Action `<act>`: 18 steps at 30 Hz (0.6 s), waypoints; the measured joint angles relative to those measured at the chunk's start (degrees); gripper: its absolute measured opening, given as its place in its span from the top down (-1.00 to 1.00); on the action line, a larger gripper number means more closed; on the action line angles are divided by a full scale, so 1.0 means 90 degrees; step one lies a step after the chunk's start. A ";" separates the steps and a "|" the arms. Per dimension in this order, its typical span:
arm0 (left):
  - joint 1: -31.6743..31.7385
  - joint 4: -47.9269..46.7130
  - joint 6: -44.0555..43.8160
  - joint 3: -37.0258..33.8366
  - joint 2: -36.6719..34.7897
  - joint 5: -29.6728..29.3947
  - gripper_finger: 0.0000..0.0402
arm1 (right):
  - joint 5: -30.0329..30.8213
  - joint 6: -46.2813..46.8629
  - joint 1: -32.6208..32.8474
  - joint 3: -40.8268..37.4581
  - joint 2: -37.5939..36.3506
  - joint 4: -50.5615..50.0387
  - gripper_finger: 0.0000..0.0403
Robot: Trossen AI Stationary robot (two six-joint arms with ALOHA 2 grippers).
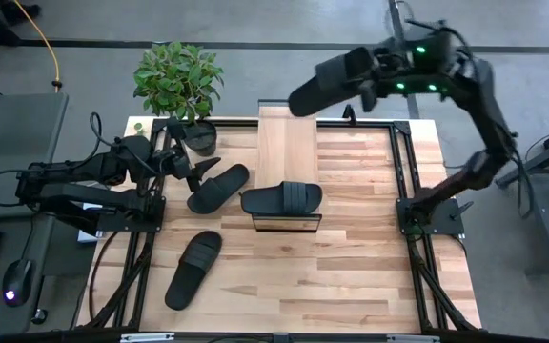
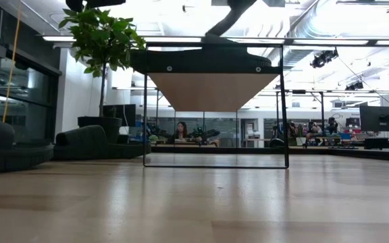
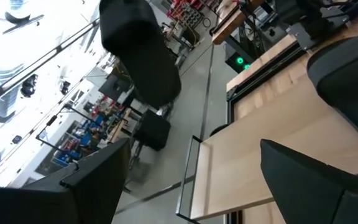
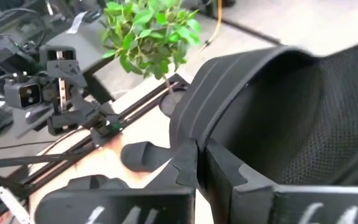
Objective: Pick and place slides into the shelf
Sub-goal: Put the bottom right black slipper on the shelf
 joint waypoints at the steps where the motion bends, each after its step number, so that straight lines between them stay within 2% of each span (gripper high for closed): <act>1: 0.0000 -0.0021 -0.0035 0.0000 0.0004 0.0000 -0.68 | 0.0104 0.0003 0.0012 -0.0146 -0.0178 0.0030 1.00; 4: 0.0000 -0.0073 -0.0127 0.0000 0.0007 0.0002 -0.68 | 0.0151 0.0075 0.0018 -0.1002 -0.0803 0.0509 1.00; 8: 0.0000 -0.0080 -0.0152 0.0000 0.0007 0.0003 -0.68 | -0.0097 0.0379 0.0021 -0.2975 -0.1841 0.1768 1.00; 13: 0.0000 -0.0077 -0.0167 -0.0002 0.0007 0.0166 -0.68 | -0.0739 0.0863 0.0025 -0.5476 -0.2939 0.4466 1.00; 18: 0.0000 -0.0077 -0.0302 -0.0002 0.0007 0.0175 -0.68 | -0.0937 0.1554 0.0023 -0.7526 -0.3567 0.6986 1.00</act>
